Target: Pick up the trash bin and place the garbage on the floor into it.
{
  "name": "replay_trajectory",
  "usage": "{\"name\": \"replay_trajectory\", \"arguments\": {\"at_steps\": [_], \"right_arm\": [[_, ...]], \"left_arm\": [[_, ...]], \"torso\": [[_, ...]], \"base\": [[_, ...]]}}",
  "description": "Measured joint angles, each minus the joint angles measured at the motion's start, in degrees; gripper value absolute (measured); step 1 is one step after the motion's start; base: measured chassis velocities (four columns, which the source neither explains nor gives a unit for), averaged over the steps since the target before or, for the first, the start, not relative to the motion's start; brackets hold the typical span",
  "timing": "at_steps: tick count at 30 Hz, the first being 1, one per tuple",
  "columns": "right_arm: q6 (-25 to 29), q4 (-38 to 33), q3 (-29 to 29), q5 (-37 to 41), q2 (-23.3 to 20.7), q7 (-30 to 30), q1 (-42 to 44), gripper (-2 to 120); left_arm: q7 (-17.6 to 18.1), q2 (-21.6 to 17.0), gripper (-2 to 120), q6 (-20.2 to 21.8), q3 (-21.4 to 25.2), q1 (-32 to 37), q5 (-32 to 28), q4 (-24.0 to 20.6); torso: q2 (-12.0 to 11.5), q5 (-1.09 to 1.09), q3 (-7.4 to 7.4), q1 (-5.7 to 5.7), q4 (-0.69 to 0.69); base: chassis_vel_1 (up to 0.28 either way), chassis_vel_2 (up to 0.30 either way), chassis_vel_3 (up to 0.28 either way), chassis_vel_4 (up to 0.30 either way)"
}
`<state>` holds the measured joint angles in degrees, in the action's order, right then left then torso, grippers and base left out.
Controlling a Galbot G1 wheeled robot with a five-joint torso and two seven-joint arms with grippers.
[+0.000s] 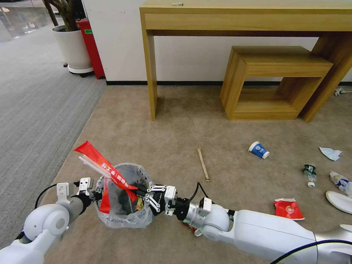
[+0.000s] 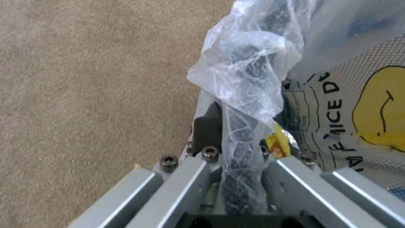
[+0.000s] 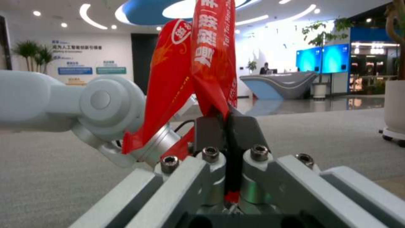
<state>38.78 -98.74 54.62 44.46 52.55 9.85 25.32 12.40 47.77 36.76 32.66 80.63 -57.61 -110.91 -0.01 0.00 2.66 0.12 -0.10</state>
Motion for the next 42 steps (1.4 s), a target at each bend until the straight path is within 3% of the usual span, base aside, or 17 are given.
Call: {"name": "replay_trajectory", "arguments": {"at_steps": [42], "right_arm": [[0.1, 3.1, 2.3, -1.6, 0.8, -1.2, -0.9, 0]], "left_arm": [[0.1, 1.3, 0, 0.1, -1.2, 0.6, 0.5, -1.9]], "torso": [[0.0, 0.0, 0.0, 0.0, 0.0]], "base": [[0.0, 0.0, 0.0, 0.0]]}}
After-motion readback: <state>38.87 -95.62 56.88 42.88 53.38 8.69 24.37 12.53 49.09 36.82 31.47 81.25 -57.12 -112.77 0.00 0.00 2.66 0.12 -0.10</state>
